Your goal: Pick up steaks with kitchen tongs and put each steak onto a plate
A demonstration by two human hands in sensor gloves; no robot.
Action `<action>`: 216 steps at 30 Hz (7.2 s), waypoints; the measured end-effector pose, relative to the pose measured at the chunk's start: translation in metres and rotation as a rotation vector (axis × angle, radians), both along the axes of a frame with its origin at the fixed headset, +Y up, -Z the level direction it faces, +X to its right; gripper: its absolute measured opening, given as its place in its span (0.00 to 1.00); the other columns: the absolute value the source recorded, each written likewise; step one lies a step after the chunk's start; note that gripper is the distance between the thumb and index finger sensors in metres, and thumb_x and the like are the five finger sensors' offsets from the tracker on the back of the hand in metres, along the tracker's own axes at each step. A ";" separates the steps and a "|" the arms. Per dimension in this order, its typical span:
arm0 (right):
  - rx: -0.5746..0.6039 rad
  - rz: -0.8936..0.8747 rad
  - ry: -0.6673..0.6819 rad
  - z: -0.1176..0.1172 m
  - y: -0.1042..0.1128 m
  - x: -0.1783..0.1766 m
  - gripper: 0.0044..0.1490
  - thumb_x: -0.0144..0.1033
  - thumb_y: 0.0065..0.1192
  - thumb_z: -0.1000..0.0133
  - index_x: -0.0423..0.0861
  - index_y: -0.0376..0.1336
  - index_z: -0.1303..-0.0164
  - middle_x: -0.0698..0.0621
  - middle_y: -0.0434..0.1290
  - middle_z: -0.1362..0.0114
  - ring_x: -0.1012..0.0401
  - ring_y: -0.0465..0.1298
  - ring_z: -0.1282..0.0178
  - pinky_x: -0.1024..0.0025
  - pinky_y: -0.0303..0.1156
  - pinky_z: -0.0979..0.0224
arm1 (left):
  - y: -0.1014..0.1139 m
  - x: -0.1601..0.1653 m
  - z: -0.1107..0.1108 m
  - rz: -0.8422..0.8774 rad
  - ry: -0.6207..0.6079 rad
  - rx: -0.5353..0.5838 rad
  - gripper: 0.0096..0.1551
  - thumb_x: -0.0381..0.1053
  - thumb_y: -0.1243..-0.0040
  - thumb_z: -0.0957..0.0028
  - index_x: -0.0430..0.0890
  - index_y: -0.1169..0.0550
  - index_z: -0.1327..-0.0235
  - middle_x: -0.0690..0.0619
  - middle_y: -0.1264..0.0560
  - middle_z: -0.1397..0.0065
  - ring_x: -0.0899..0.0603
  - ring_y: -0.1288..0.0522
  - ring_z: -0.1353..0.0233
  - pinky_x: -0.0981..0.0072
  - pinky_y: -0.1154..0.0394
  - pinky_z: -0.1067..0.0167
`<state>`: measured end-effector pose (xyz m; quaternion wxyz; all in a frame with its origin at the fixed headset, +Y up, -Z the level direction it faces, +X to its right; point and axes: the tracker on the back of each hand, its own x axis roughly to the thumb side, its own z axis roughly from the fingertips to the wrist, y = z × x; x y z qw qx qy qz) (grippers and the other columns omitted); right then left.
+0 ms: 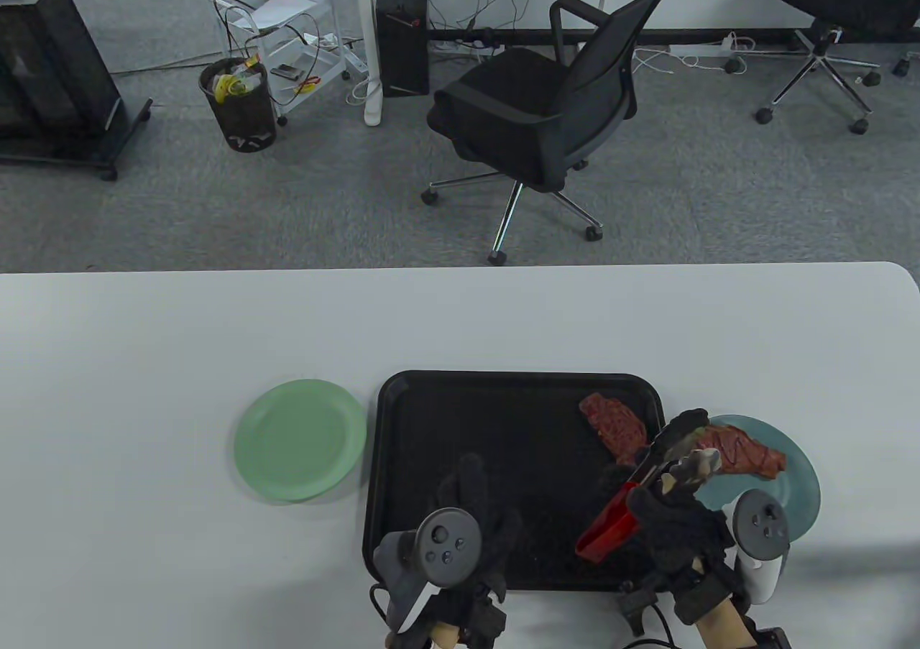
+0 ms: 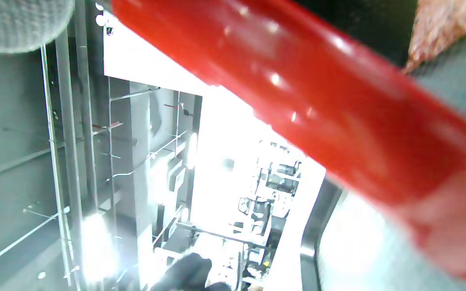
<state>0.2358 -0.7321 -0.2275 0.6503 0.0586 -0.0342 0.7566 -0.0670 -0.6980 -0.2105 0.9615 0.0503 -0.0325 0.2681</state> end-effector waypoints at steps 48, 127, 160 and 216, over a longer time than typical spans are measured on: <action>-0.144 1.175 -0.247 -0.002 -0.003 0.008 0.59 0.75 0.55 0.60 0.57 0.44 0.23 0.46 0.69 0.38 0.48 0.74 0.51 0.49 0.70 0.45 | -0.021 -0.228 -0.083 -0.189 0.782 -0.316 0.56 0.64 0.41 0.55 0.45 0.50 0.20 0.37 0.50 0.20 0.26 0.45 0.24 0.42 0.37 0.31; -0.440 1.626 -0.250 -0.061 -0.013 0.002 0.65 0.76 0.50 0.59 0.47 0.42 0.20 0.41 0.67 0.33 0.46 0.73 0.49 0.48 0.71 0.45 | -0.046 -0.148 -0.012 0.781 0.477 -0.305 0.36 0.38 0.46 0.53 0.42 0.38 0.27 0.38 0.31 0.32 0.34 0.18 0.46 0.59 0.15 0.65; 0.289 1.586 0.120 0.008 0.040 -0.121 0.62 0.66 0.61 0.58 0.40 0.49 0.22 0.44 0.74 0.41 0.52 0.80 0.63 0.53 0.79 0.61 | -0.053 -0.116 -0.018 0.780 0.289 -0.404 0.36 0.39 0.46 0.53 0.42 0.37 0.27 0.39 0.30 0.32 0.33 0.18 0.46 0.58 0.15 0.65; -0.008 1.349 -0.043 0.006 0.007 -0.017 0.66 0.72 0.55 0.59 0.43 0.41 0.20 0.40 0.69 0.36 0.49 0.77 0.56 0.51 0.76 0.55 | -0.062 -0.264 -0.052 1.052 0.718 -0.221 0.36 0.38 0.46 0.53 0.45 0.36 0.26 0.40 0.30 0.30 0.32 0.19 0.44 0.54 0.17 0.62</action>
